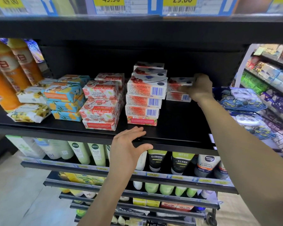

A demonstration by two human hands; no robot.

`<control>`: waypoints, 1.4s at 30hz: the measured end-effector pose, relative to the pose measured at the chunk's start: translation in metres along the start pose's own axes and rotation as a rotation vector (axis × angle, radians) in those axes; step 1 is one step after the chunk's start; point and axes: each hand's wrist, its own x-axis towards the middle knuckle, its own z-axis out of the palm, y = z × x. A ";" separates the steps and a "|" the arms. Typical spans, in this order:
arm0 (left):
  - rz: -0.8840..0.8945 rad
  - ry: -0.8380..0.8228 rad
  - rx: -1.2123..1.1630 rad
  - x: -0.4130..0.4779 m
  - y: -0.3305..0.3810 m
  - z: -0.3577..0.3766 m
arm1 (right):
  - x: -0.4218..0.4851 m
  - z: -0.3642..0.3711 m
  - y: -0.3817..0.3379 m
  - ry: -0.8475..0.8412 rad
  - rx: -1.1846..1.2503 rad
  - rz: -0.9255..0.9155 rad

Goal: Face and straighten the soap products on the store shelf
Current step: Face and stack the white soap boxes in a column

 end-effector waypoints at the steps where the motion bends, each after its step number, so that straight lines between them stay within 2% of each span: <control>1: -0.001 -0.003 -0.002 0.000 0.000 0.000 | -0.003 -0.002 -0.004 0.041 -0.029 -0.031; 5: -0.010 -0.006 -0.001 0.000 0.003 -0.001 | -0.019 -0.016 -0.016 0.109 -0.111 -0.101; 10: -0.012 -0.018 0.006 -0.004 0.007 -0.002 | -0.070 -0.046 -0.014 0.254 -0.038 -0.200; 19: -0.077 -0.105 0.034 -0.005 0.022 -0.010 | -0.172 -0.064 0.011 0.135 0.415 -0.071; 21: -0.129 -0.153 -0.058 -0.006 0.030 -0.016 | -0.193 -0.067 0.011 0.097 0.508 -0.063; 25: -0.284 -0.151 -0.503 -0.016 0.052 -0.029 | -0.224 -0.065 0.008 -0.005 0.633 -0.091; 27: -0.357 -0.199 -0.650 -0.022 0.059 -0.032 | -0.236 -0.060 0.006 -0.034 0.661 -0.123; 31: -0.377 -0.322 -0.861 -0.031 0.068 -0.032 | -0.251 -0.048 0.002 -0.101 0.720 -0.173; 36: -0.399 -0.267 -0.971 -0.036 0.060 -0.033 | -0.262 -0.041 -0.007 -0.176 0.724 -0.166; 42: -0.402 -0.252 -0.960 -0.038 0.053 -0.035 | -0.264 -0.044 -0.012 -0.267 0.964 0.145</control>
